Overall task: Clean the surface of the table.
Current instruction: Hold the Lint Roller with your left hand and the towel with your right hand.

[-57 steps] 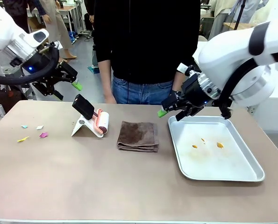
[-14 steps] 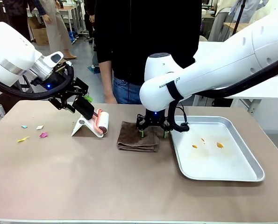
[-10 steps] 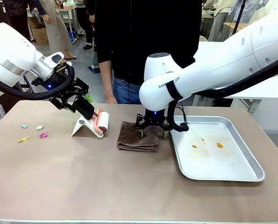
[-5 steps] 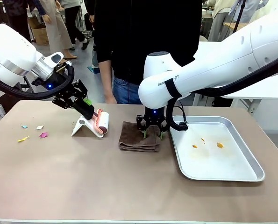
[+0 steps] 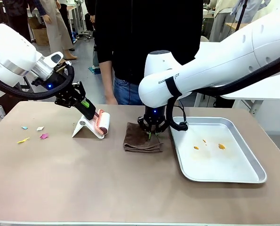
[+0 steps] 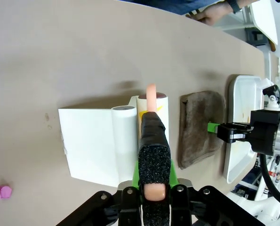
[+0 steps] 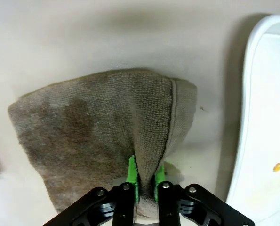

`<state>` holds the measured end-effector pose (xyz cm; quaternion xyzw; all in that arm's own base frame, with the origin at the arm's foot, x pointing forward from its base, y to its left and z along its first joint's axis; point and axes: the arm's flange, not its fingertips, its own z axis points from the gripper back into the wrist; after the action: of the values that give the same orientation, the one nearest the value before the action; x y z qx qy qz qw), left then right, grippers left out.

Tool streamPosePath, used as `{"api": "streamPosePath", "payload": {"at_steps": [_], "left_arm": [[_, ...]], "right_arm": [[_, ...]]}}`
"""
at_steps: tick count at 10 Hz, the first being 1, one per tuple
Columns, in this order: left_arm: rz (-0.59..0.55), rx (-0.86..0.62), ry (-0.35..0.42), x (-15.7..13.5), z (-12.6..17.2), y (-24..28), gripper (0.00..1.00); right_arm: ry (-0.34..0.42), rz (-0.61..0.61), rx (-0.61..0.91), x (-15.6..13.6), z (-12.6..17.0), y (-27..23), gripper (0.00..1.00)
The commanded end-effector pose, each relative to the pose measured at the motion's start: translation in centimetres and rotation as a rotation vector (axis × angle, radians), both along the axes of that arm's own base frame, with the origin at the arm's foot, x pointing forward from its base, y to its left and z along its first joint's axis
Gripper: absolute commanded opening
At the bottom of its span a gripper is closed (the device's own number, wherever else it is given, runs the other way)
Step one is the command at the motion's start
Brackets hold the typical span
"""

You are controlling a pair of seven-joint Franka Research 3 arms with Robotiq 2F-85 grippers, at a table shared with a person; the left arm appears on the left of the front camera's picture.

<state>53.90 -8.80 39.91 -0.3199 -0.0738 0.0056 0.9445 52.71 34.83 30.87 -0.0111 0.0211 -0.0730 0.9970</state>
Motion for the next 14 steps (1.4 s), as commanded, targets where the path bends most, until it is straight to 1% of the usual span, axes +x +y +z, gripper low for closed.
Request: {"api": "streamPosePath", "payload": {"at_steps": [1, 4, 6, 7, 8, 9, 10, 11, 12, 13, 14], "left_arm": [[0.007, -0.023, -0.029, 0.1, 0.1, 0.2, 0.00], [0.005, -0.043, -0.057, -0.3, 0.7, 0.0, 0.00], [0.006, -0.075, -0.085, -0.6, 1.3, 0.2, 0.00], [0.006, -0.088, -0.109, -1.2, 1.8, 0.5, 0.00], [0.001, -0.106, -0.130, -1.7, 2.3, 0.7, 0.00], [-0.009, -0.127, -0.145, -2.4, 2.9, 1.0, 0.00], [-0.025, -0.156, -0.150, -2.9, 3.5, 1.5, 0.00], [-0.073, -0.206, -0.136, -3.5, 4.2, 2.1, 0.00], [-0.118, -0.246, -0.128, -3.9, 4.7, 2.8, 0.00], [-0.165, -0.294, -0.109, -4.3, 5.2, 3.6, 0.00], [-0.204, -0.340, -0.098, -4.7, 5.7, 4.6, 0.00]], "right_arm": [[0.035, -0.012, -0.007, 0.2, -0.6, -0.2, 0.00], [0.036, -0.010, 0.015, 0.1, -0.5, -0.5, 0.00], [0.036, -0.003, 0.069, 0.0, 0.0, -1.2, 0.00], [0.017, 0.006, 0.146, -0.3, 1.2, -2.3, 0.00], [0.018, 0.041, 0.262, -0.7, 2.3, -3.9, 0.00], [-0.001, 0.060, 0.379, -1.2, 3.7, -6.0, 0.00], [-0.031, 0.055, 0.493, -1.8, 5.0, -8.2, 0.00], [-0.053, 0.067, 0.612, -2.6, 6.0, -10.3, 0.00], [-0.054, 0.098, 0.712, -3.1, 6.6, -11.8, 0.00], [-0.027, 0.151, 0.824, -3.6, 6.9, -13.3, 0.00], [-0.005, 0.230, 0.934, -4.4, 7.2, -14.9, 0.00]]}}
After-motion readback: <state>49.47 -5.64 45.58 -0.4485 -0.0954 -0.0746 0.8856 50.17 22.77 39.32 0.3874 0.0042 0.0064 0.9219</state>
